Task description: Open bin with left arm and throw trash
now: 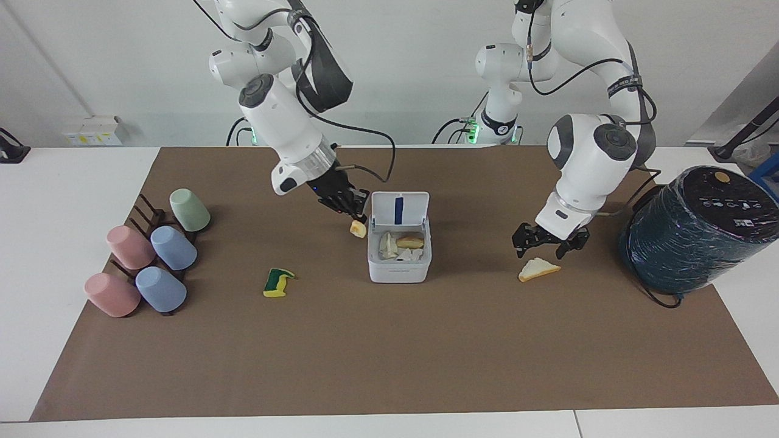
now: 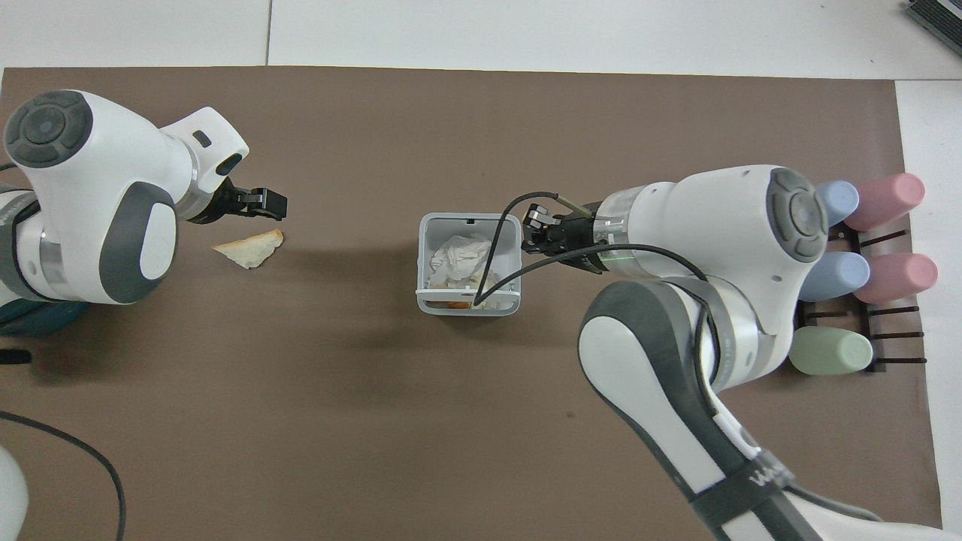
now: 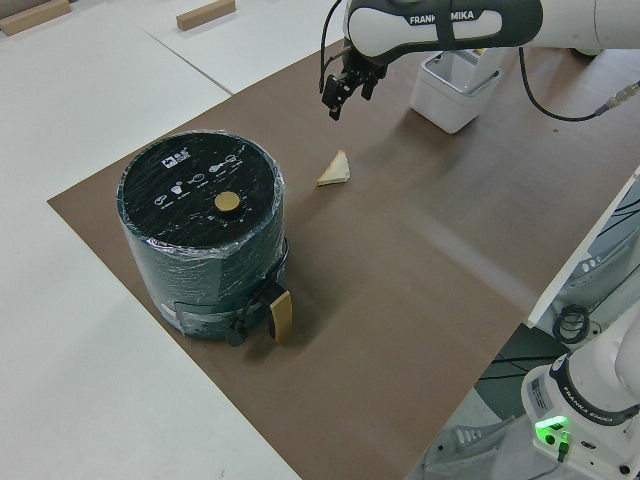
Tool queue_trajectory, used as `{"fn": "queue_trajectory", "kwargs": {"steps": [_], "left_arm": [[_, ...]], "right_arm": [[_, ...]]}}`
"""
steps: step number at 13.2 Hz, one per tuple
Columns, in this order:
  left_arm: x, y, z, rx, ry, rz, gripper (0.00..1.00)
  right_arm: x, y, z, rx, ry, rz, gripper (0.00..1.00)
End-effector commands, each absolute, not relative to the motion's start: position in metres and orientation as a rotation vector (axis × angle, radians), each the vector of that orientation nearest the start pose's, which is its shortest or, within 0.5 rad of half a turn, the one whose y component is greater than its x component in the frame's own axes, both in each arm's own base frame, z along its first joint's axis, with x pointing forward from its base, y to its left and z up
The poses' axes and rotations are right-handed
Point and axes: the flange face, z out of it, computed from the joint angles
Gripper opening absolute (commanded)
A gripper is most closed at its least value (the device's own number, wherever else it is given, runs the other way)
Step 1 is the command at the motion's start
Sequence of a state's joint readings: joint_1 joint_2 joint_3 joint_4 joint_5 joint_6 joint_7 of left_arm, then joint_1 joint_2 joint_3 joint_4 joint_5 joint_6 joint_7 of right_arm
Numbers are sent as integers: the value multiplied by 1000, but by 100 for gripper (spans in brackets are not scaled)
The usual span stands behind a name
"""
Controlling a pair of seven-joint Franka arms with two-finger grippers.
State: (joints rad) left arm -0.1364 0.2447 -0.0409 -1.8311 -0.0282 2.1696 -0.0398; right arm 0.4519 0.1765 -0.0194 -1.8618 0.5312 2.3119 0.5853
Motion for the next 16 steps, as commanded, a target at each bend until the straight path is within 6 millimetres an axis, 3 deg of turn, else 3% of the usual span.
{"fn": "queue_trajectory", "kwargs": {"steps": [1, 5, 6, 7, 9, 10, 11, 13, 16], "left_arm": [[606, -97, 387, -3154, 236, -196, 100], [603, -90, 349, -3157, 211, -134, 100], [603, -85, 341, -3157, 202, -136, 100], [603, -82, 336, -3158, 193, -139, 100], [604, -82, 328, -3151, 219, -132, 100], [605, -82, 325, -3100, 345, -139, 100], [606, -80, 325, -3071, 443, -142, 100], [606, -71, 322, -3042, 588, -131, 100], [599, -72, 306, -3025, 669, -135, 100]], "right_arm": [[578, 296, 439, -2511, 643, -17, 0], [571, 322, 411, -2536, 621, 6, 0], [570, 321, 408, -2540, 624, 11, 4], [568, 325, 406, -2546, 615, 17, 16], [566, 326, 405, -2547, 613, 20, 63], [566, 327, 405, -2547, 612, 19, 73], [566, 327, 406, -2546, 611, 17, 80], [567, 327, 407, -2547, 609, 15, 84], [568, 330, 411, -2538, 606, -8, 87]]}}
